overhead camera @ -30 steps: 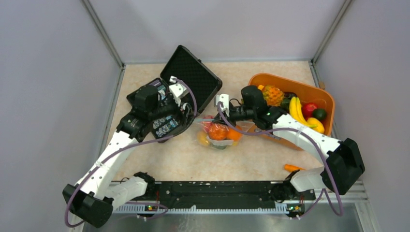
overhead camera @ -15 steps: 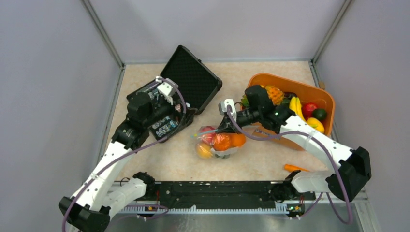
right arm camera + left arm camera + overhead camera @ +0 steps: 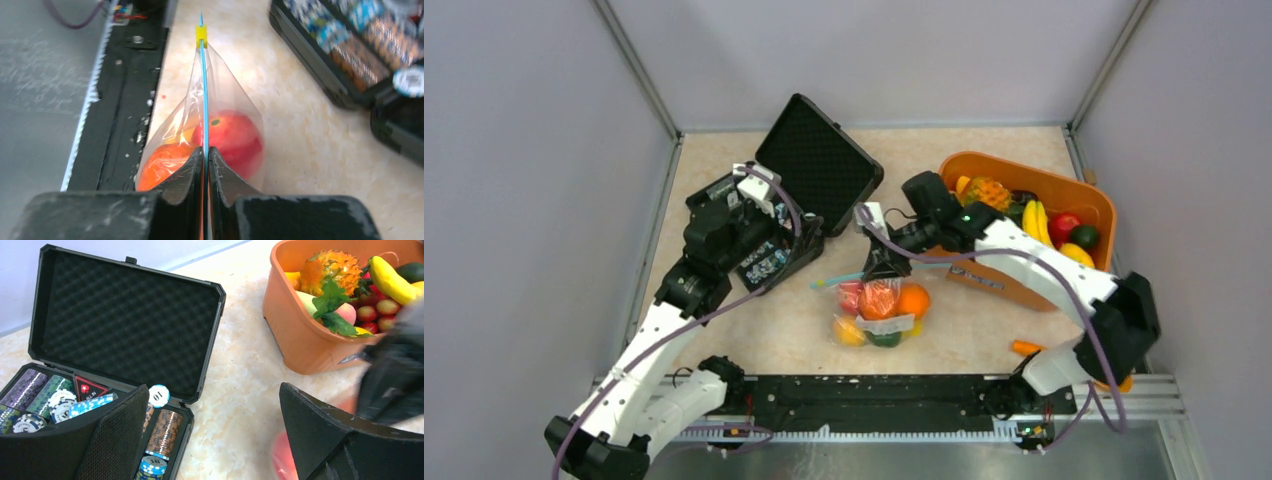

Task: Place the food in the zip-top bag and seal the zipper

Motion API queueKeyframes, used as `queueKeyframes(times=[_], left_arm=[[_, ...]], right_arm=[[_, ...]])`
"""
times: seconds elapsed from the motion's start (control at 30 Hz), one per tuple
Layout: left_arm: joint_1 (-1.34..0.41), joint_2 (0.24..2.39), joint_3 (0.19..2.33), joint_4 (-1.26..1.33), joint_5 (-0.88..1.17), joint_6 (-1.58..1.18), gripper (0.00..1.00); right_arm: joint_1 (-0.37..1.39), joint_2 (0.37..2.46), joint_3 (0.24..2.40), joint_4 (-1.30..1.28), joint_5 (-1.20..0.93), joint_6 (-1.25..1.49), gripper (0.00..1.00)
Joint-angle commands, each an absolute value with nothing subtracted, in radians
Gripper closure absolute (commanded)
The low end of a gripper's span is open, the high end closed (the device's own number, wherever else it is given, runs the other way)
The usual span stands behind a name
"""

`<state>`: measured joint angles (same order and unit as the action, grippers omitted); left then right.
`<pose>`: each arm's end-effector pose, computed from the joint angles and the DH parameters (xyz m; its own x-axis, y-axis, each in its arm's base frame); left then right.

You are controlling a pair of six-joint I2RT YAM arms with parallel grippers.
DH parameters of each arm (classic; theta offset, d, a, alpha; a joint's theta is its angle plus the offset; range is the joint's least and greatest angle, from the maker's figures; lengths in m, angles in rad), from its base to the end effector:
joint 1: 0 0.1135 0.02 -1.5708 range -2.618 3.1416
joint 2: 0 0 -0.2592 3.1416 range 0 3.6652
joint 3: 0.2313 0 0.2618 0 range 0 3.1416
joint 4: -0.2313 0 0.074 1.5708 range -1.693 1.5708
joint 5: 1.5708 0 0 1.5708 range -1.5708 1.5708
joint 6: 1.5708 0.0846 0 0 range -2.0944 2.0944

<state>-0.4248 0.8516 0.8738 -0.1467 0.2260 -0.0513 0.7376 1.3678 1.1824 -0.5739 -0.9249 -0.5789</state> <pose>0.2272 -0.1236 0.3547 -0.1440 0.0103 -0.9895 0.5977 0.7979 -0.0787 0.1913 0.2651 0.2934 0.0295 -0.4181 -0.9079 -0.9764 -0.2064 0.0633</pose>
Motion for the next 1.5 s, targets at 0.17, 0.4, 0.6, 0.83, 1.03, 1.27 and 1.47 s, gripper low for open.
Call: queueKeyframes(times=[0.17, 0.4, 0.6, 0.83, 1.03, 1.27, 1.47], left_arm=[[-0.419, 0.775, 0.829, -0.111, 0.18, -0.038, 0.01], [-0.419, 0.778, 0.822, -0.095, 0.148, -0.054, 0.01], [-0.419, 0.806, 0.832, -0.083, 0.12, -0.101, 0.01], [-0.417, 0.873, 0.877, -0.134, -0.088, -0.232, 0.01], [-0.405, 0.996, 0.946, -0.221, -0.23, -0.332, 0.01], [-0.405, 1.022, 0.996, -0.29, -0.436, -0.501, 0.01], [-0.405, 0.983, 0.98, -0.295, -0.613, -0.535, 0.01]], right_arm=[[0.742, 1.593, 1.342, -0.494, -0.625, -0.4, 0.6], [0.743, 1.334, 1.154, -0.151, -0.5, -0.294, 0.09], [0.738, 1.093, 0.945, 0.126, -0.15, -0.205, 0.01], [0.516, 0.935, 0.818, 0.157, 0.105, 0.132, 0.01], [0.272, 0.901, 0.808, 0.027, 0.058, 0.361, 0.01], [0.176, 0.957, 0.949, -0.224, -0.063, 0.371, 0.01], [0.176, 0.952, 0.94, -0.176, -0.033, 0.358, 0.01]])
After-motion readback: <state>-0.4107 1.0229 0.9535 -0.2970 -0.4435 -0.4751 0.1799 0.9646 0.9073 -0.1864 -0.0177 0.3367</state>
